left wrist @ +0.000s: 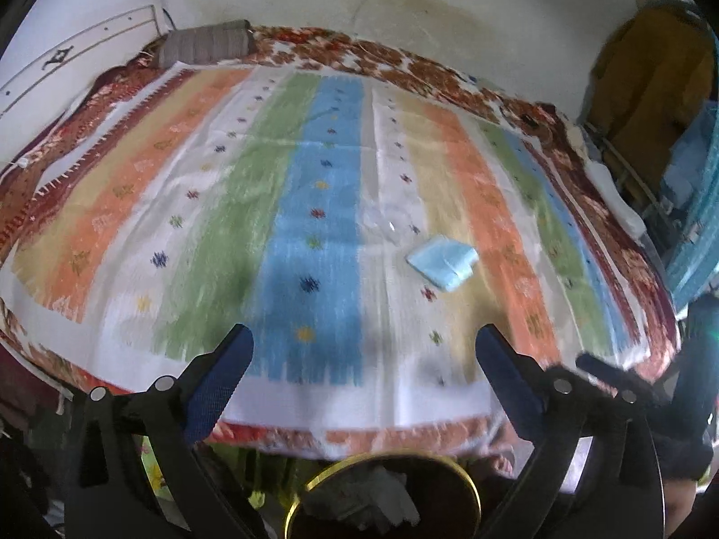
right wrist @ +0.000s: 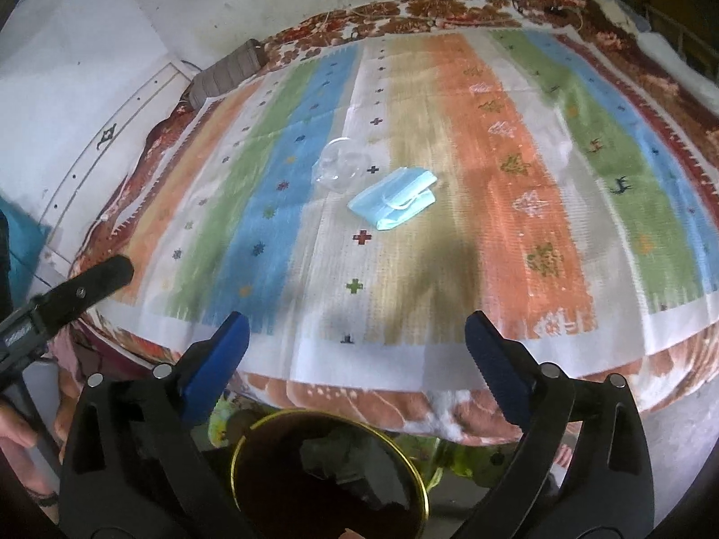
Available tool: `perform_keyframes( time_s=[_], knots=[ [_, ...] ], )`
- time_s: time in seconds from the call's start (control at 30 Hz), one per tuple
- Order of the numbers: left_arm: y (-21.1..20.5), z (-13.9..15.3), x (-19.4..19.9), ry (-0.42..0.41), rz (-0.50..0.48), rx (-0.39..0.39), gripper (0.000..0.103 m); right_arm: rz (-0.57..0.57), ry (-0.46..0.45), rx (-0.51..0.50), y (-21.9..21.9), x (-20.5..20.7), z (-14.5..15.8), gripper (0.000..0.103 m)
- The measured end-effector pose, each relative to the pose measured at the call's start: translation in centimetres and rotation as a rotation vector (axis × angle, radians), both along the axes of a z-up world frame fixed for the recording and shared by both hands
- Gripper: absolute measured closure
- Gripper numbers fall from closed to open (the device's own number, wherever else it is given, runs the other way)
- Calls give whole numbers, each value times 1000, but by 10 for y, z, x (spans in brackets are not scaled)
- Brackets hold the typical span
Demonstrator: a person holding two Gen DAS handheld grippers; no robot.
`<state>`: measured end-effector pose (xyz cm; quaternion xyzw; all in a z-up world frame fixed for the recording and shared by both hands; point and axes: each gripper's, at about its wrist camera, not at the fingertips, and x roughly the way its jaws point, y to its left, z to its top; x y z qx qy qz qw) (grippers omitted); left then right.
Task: Collect trash
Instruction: 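Move both open tools back over the blue mask and clear cup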
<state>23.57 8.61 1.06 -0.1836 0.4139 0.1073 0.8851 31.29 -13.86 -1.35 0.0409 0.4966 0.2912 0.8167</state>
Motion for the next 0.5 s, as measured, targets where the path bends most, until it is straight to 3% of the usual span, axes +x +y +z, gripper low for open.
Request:
perform_keyframes(
  time_s=[0.2,0.37,0.5],
  knots=[
    [7,-7,35,-25,-3,24,6,-19,40,48,10,18,-9,9],
    [19,-17,54,-38,10,-38,6,-53,89,88,10,36,-20,9],
    [21,-19,62,-41,32,-5,6,-67,106,101,14,51,-29,9]
  ],
)
